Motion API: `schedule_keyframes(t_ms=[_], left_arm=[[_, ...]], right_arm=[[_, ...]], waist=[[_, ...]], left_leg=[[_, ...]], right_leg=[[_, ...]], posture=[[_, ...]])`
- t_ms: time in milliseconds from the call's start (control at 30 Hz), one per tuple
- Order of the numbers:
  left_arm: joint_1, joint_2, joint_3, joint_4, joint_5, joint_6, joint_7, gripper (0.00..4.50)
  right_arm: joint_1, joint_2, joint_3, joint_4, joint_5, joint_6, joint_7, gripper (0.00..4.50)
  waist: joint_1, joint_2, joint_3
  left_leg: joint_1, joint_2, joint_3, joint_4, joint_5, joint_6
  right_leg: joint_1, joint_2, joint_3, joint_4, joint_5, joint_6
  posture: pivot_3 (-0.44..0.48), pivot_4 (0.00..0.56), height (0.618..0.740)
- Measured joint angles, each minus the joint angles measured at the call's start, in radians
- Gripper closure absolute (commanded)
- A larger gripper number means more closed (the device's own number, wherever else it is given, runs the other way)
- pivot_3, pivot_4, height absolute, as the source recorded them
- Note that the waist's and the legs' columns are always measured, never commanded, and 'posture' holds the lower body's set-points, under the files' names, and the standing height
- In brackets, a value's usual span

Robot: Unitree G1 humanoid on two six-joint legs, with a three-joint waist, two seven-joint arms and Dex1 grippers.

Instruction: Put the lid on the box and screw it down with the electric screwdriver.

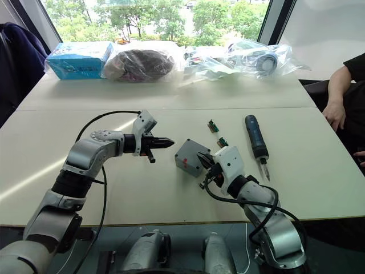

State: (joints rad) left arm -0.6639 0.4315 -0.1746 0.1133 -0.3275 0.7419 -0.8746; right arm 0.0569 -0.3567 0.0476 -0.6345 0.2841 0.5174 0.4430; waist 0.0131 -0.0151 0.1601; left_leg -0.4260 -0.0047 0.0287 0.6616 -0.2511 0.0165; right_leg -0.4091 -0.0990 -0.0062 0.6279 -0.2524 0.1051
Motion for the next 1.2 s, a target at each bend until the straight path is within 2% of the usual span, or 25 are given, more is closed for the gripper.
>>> schedule_keyframes(t_ms=[100, 200, 433, 733, 967, 1200], left_arm=[[0.014, -0.003, -0.003, 0.002, 0.025, -0.089, 0.006, 4.50], [0.032, -0.013, -0.026, 0.001, 0.036, -0.101, -0.001, 4.50], [0.037, -0.044, -0.079, 0.023, 0.045, -0.077, -0.036, 4.50], [0.097, -0.019, -0.087, -0.041, 0.050, -0.029, -0.057, 4.50], [0.153, 0.003, -0.085, -0.158, 0.031, 0.035, -0.060, 4.50], [0.160, -0.009, -0.088, -0.164, 0.033, 0.035, -0.045, 4.50]], right_arm=[[0.021, 0.005, -0.057, 0.004, 0.052, 0.004, 0.004, 4.46], [0.039, -0.013, -0.088, 0.039, 0.069, -0.001, 0.014, 4.46], [0.047, -0.038, -0.039, 0.083, 0.013, -0.001, 0.004, 4.46], [0.001, -0.069, 0.048, 0.153, -0.058, 0.027, 0.005, 4.46], [-0.074, -0.055, 0.044, 0.212, -0.079, 0.020, -0.005, 4.46], [-0.076, -0.056, 0.043, 0.231, -0.084, 0.013, -0.001, 4.46]], waist=[[-0.001, 0.000, 0.000], [-0.001, 0.000, 0.000], [-0.002, 0.001, 0.000], [-0.004, 0.001, 0.001], [-0.001, 0.002, 0.001], [-0.002, 0.002, 0.001]], left_leg=[[0.000, 0.000, 0.000, 0.000, 0.000, 0.000], [0.000, 0.000, 0.000, 0.000, 0.000, 0.000], [0.000, 0.000, 0.000, -0.001, 0.000, 0.000], [-0.001, 0.000, 0.000, -0.001, 0.000, 0.000], [-0.001, 0.000, 0.000, -0.004, 0.000, 0.000], [-0.001, -0.001, 0.000, -0.006, 0.000, 0.000]], right_leg=[[0.000, -0.001, 0.000, 0.000, 0.000, 0.000], [0.000, -0.002, 0.000, 0.000, 0.000, 0.000], [-0.001, -0.002, 0.000, -0.001, 0.000, 0.000], [-0.001, -0.003, 0.000, -0.001, 0.000, 0.000], [-0.002, -0.004, 0.000, -0.003, 0.000, -0.001], [-0.002, -0.004, 0.000, -0.005, 0.001, -0.001]], posture=[[0.000, 0.150, 0.740], [0.000, 0.150, 0.740], [0.000, 0.150, 0.740], [0.000, 0.150, 0.740], [0.000, 0.150, 0.740], [0.000, 0.150, 0.740]])
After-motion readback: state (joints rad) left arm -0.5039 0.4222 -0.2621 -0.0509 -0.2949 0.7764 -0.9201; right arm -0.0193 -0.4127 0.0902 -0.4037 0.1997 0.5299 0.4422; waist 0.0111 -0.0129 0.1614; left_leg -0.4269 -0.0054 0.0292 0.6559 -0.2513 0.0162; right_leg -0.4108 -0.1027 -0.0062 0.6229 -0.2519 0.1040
